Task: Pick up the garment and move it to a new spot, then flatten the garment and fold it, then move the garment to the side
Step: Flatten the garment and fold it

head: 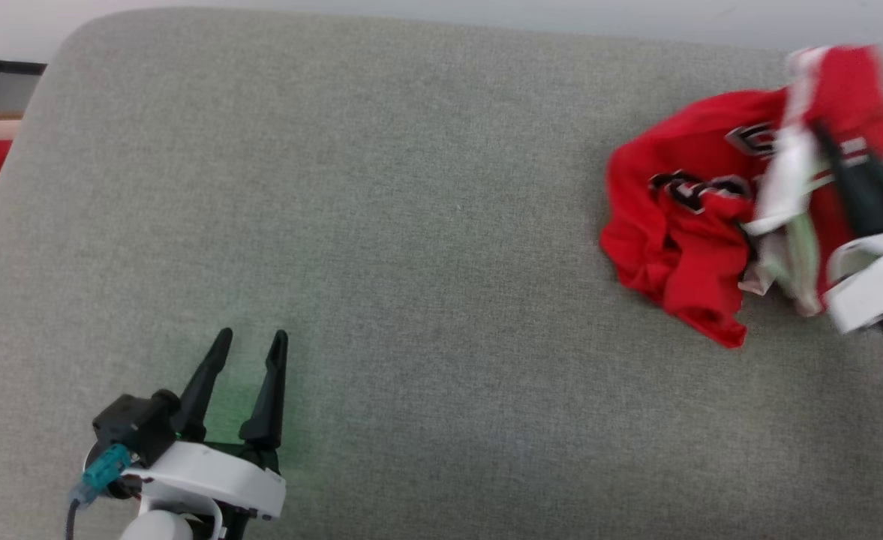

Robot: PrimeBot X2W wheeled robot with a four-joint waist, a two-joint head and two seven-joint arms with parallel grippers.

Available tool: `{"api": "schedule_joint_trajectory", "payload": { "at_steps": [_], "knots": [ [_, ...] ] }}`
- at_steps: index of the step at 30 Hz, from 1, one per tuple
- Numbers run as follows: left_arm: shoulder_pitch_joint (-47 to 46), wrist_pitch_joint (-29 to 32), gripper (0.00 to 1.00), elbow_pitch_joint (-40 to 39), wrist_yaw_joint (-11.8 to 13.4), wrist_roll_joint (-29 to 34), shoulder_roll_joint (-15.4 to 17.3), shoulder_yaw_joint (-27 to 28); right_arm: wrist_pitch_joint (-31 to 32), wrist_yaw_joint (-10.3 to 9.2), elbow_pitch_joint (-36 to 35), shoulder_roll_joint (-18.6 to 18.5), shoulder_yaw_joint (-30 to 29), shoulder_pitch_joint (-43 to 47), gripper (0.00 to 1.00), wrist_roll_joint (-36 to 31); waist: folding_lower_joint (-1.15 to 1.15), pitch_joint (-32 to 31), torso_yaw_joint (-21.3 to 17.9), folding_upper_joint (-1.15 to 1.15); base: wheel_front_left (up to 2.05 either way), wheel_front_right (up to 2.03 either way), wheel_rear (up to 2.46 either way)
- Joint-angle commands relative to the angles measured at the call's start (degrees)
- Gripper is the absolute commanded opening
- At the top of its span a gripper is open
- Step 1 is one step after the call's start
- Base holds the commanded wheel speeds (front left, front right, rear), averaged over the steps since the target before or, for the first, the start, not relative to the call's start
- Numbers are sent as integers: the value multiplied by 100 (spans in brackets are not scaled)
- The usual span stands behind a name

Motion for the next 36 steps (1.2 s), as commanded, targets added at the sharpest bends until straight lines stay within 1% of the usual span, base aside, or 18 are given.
{"api": "schedule_joint_trajectory", "payload": {
  "at_steps": [1, 4, 7, 11, 13, 14, 17, 19, 20, 21, 22, 23, 26, 30, 33, 36],
  "knots": [
    [24, 4, 100, -21, -15, -23, 38, 1, -57, -6, 117, 159, -375, 0, 0, 5, 0, 14, 1, 0, 0, 0, 0],
    [15, 4, 100, -33, -15, -56, 64, 7, -146, -6, 481, 517, -1440, 36, 0, -155, 0, 56, -1, 0, 0, 0, 0],
    [-7, 4, 100, -14, -15, -80, 75, -15, -258, -4, 903, 844, -2413, 67, 0, -528, 0, 106, -4, 0, 0, 0, 0],
    [-64, 4, 100, -17, -15, -109, 104, -47, -434, -2, 1423, 1243, -3425, 57, 0, -1063, 0, 187, -2, 0, 0, 0, 0],
    [-92, 4, 100, -17, -15, -146, 124, -55, -516, -2, 1649, 1444, -3820, -17, 0, -1283, 0, 224, -9, 0, 0, 0, 0],
    [-92, 4, 100, -17, -15, -146, 124, -55, -516, -2, 1649, 1444, -3820, -17, 0, -1283, 0, 224, -9, 0, 0, 0, 0],
    [-118, 4, 100, -3, -15, -160, 157, -66, -642, -2, 1905, 1606, -4154, -118, 0, -1583, 0, 271, -18, 0, 0, 0, 0],
    [-129, 4, 100, 9, -15, -182, 185, -62, -736, -2, 2024, 1671, -4198, -186, 0, -1680, 0, 286, -31, 0, 0, 0, 0],
    [-141, 4, 100, 14, -15, -194, 200, -54, -790, -2, 2060, 1682, -4191, -223, 17, -1705, 0, 291, -41, 0, 0, 0, 0],
    [-147, 4, 100, 20, -15, -197, 217, -37, -850, -2, 2088, 1688, -4155, -243, 39, -1743, 0, 292, -60, 0, 0, 0, 0],
    [-149, 4, 100, 26, -15, -199, 231, -31, -911, -2, 2093, 1683, -4096, -256, 94, -1773, 0, 287, -77, 0, 0, 0, 0],
    [-153, 4, 100, 23, -15, -230, 232, -26, -963, -2, 2070, 1674, -3991, -262, 100, -1781, 0, 277, -97, 0, 0, 0, 0],
    [-178, 4, 100, -6, -15, -330, 289, -23, -1137, -2, 1900, 1633, -3707, -117, 100, -1792, 0, 226, -181, 0, 0, 0, 0],
    [-325, 4, 100, -104, -15, -409, 493, -84, -1340, -2, 1437, 1684, -3307, 175, 100, -1593, 0, 142, -336, 0, 0, 0, 0],
    [-501, 4, 100, -246, -15, -452, 722, -162, -1440, -2, 952, 1733, -2972, 545, 100, -1414, 0, 91, -495, 0, 0, 0, 0],
    [-773, 4, 100, -398, -15, -494, 1052, -489, -1505, -2, 440, 1828, -2584, 1029, 100, -1197, 0, 47, -663, 0, 0, 0, 0]
  ]
}}
